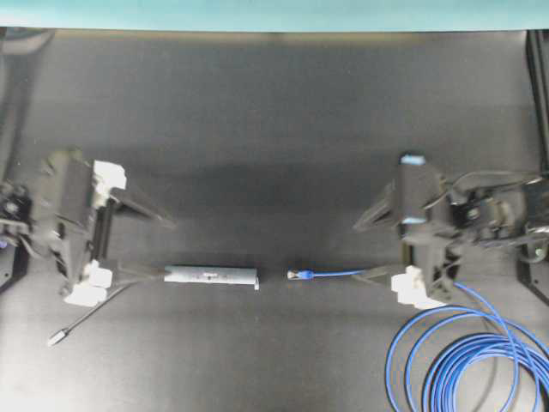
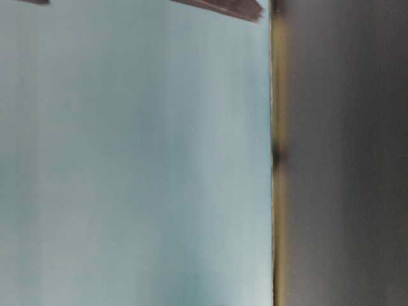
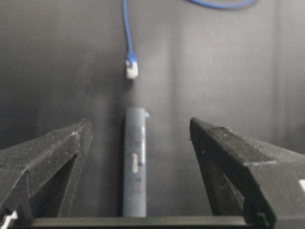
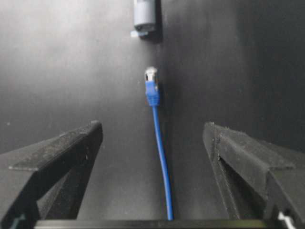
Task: Insert the LAN cable into the hub.
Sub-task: 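Grasp the grey Anker hub with left gripper, blue plug with right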
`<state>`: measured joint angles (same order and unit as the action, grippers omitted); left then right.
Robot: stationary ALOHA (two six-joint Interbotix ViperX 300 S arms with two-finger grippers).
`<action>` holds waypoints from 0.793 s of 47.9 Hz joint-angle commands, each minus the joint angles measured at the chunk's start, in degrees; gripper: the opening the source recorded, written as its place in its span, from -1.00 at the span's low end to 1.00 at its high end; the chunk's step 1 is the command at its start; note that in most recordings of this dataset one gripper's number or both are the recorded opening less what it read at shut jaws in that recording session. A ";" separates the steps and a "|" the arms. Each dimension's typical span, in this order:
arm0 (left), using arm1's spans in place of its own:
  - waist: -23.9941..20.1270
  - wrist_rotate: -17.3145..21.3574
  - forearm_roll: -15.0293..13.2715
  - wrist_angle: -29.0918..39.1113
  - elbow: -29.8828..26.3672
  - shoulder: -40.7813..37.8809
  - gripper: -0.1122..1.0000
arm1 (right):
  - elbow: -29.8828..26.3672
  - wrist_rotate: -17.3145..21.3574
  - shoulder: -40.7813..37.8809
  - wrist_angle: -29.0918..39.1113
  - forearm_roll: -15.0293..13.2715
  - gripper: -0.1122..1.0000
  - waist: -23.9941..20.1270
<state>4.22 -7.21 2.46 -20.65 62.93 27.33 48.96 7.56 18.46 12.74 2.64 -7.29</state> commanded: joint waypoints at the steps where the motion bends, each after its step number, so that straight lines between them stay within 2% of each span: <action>1: -0.09 -0.09 0.09 -5.01 0.70 -3.16 0.64 | -0.70 0.09 -1.67 -1.93 -0.18 0.68 -0.44; 18: 0.09 -2.37 0.18 -24.96 3.08 -20.74 0.64 | -0.88 0.79 -3.87 -5.10 -0.18 0.68 -0.53; 30: 0.44 -3.34 0.18 -39.81 2.02 -34.37 0.64 | -0.97 3.87 -3.78 -5.19 -0.09 0.68 -0.53; 38: 0.53 -3.43 0.09 -44.30 -0.26 -40.34 0.63 | -0.97 5.71 -3.69 -5.36 -0.18 0.68 -0.70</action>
<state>4.66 -10.55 2.37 -63.11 64.07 -10.99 48.87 12.39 14.85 7.91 2.55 -7.47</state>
